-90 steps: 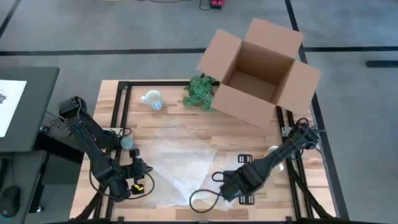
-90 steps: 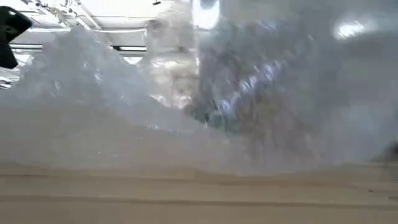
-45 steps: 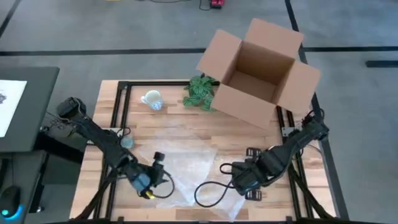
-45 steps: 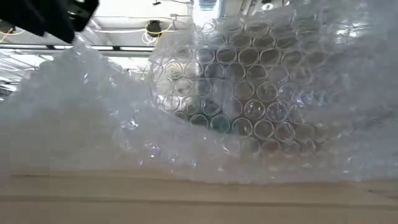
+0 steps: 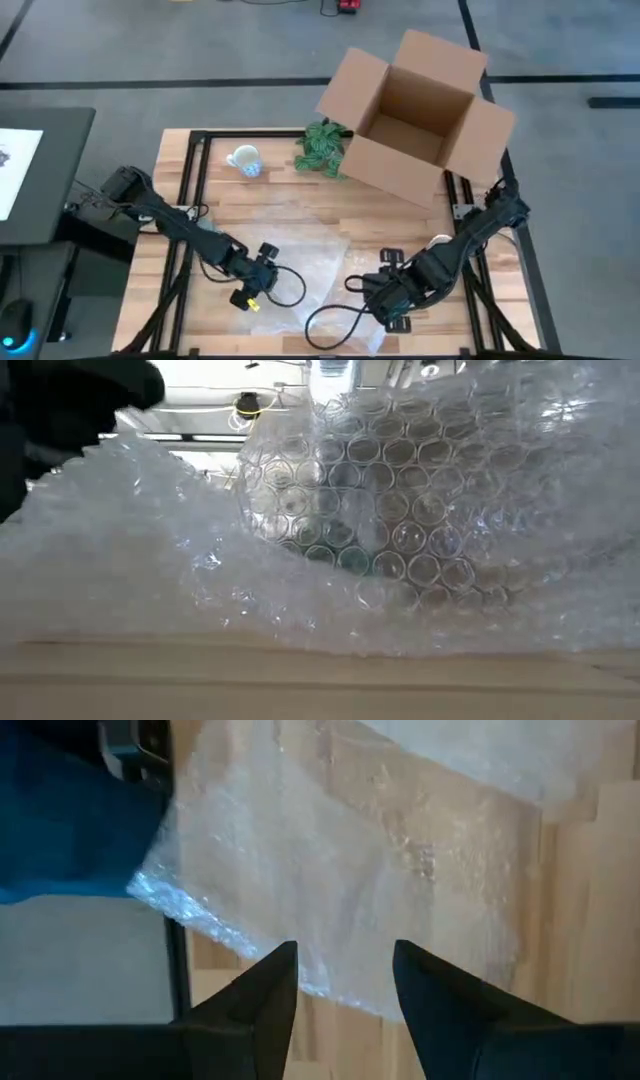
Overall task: Wrap mug
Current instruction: Prepare the bubble wrap
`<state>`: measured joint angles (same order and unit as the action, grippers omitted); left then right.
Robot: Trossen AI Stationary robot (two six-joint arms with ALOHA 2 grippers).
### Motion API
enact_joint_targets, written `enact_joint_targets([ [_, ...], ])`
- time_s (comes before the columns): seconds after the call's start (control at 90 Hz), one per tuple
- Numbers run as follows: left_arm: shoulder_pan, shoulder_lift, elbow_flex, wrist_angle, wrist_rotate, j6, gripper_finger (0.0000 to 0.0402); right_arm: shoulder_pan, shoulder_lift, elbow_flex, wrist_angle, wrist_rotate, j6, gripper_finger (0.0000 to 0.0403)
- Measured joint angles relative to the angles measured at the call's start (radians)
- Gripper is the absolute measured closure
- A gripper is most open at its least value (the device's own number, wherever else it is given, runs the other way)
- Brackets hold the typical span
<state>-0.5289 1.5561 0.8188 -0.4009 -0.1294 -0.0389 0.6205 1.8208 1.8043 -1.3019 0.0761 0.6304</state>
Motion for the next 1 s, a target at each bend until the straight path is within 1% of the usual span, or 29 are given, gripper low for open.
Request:
enact_joint_targets([
  [0.044,-0.001,0.022,0.006,0.001,-0.027,-0.014,0.0235,0.0,0.001,-0.007,0.005,0.0,0.0,0.0248],
  [0.1,-0.004,0.039,0.017,-0.009,-0.029,-0.02,0.0237,0.0,0.0,-0.016,0.013,0.0,0.0,0.0248],
  [0.178,-0.017,0.05,0.039,-0.039,-0.034,-0.031,0.0256,0.0,0.0,-0.039,0.055,-0.001,-0.004,0.0248],
  [0.256,-0.03,0.041,0.065,-0.086,-0.07,-0.038,0.0298,-0.001,0.0,-0.074,0.13,-0.027,-0.027,0.0248],
  [0.356,-0.045,0.015,0.104,-0.169,-0.13,-0.06,0.0373,-0.002,0.0,-0.144,0.283,-0.051,-0.081,0.0248],
  [0.4,-0.049,-0.002,0.115,-0.196,-0.157,-0.08,0.0389,-0.007,0.0,-0.186,0.36,-0.051,-0.108,0.0248],
  [0.5,-0.071,-0.05,0.128,-0.235,-0.223,-0.118,0.0395,-0.019,0.0,-0.296,0.516,-0.051,-0.137,0.0248],
  [0.578,-0.096,-0.093,0.135,-0.287,-0.289,-0.158,0.04,-0.03,0.0,-0.39,0.595,-0.051,-0.134,0.0251],
  [0.778,-0.179,-0.208,0.188,-0.479,-0.495,-0.315,0.0401,-0.042,0.001,-0.572,0.702,-0.056,-0.068,0.0269],
  [0.889,-0.236,-0.273,0.221,-0.542,-0.585,-0.383,0.0401,-0.041,0.001,-0.636,0.724,-0.08,-0.045,0.0276],
  [1.0,-0.294,-0.324,0.256,-0.558,-0.667,-0.412,0.0402,-0.038,0.0,-0.691,0.721,-0.082,-0.001,0.028],
])
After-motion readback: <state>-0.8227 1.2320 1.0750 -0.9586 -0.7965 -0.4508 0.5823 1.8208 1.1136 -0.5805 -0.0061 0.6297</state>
